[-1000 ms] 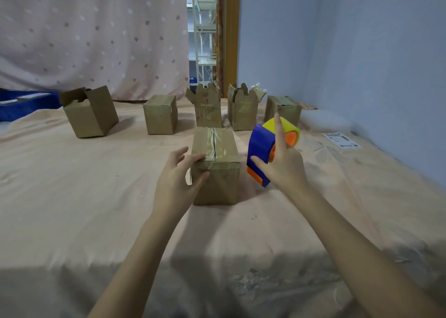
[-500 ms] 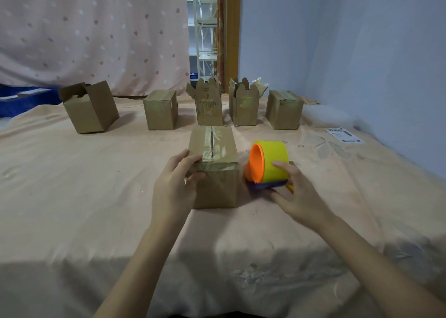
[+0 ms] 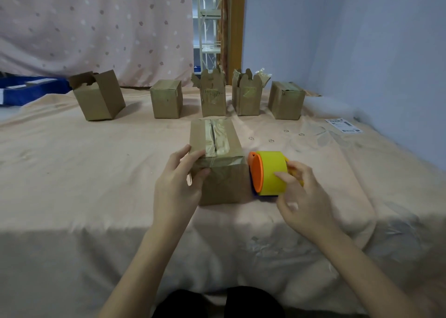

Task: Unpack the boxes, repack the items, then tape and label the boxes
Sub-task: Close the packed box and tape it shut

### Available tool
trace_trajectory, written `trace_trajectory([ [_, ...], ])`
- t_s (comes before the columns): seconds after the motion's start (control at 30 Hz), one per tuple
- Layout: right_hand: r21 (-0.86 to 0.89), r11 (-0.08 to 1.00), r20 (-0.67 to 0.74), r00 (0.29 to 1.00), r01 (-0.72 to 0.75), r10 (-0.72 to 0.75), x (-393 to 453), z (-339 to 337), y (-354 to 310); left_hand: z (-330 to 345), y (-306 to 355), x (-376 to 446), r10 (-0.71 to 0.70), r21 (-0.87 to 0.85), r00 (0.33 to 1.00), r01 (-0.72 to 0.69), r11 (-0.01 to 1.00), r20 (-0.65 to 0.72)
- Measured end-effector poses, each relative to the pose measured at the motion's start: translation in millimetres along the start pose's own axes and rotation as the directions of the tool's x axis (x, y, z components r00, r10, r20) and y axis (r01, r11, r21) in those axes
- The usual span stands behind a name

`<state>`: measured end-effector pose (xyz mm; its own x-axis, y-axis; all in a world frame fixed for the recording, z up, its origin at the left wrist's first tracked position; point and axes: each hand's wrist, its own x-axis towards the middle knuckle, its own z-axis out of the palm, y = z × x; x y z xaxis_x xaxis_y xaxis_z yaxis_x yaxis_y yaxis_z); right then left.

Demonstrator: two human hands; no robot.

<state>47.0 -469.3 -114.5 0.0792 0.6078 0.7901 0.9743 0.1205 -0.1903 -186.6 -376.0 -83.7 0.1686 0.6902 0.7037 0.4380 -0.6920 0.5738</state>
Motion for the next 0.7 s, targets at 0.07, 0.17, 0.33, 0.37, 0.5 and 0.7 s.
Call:
trace_trajectory([
  [0.07, -0.091, 0.996, -0.165, 0.986, 0.011, -0.026, 6, -4, -18, -1, -1, -1, 0.022, -0.011, 1.000, -0.023, 1.000, -0.006],
  [0.17, 0.161, 0.985, -0.068, 0.995, -0.066, 0.078, 19, -5, -51, 1, -2, -4, -0.033, -0.031, 0.999, 0.033, 0.999, 0.000],
  [0.33, 0.604, 0.688, 0.372, 0.906, -0.401, 0.201, 38, 3, -91, 11, 3, -13, -0.211, -0.225, 0.972, 0.229, 0.947, 0.102],
  [0.37, 0.631, 0.651, 0.385, 0.899, -0.421, 0.208, 38, 7, -94, 12, 3, -14, -0.220, -0.246, 0.970, 0.241, 0.939, 0.107],
  [0.5, 0.725, 0.494, 0.388, 0.877, -0.480, 0.283, 32, 23, -95, 14, 4, -14, -0.210, -0.275, 0.971, 0.233, 0.933, 0.111],
  [0.7, 0.727, 0.443, 0.443, 0.851, -0.524, 0.280, 19, 38, -93, 13, 1, -10, -0.217, -0.298, 0.959, 0.264, 0.917, 0.179],
])
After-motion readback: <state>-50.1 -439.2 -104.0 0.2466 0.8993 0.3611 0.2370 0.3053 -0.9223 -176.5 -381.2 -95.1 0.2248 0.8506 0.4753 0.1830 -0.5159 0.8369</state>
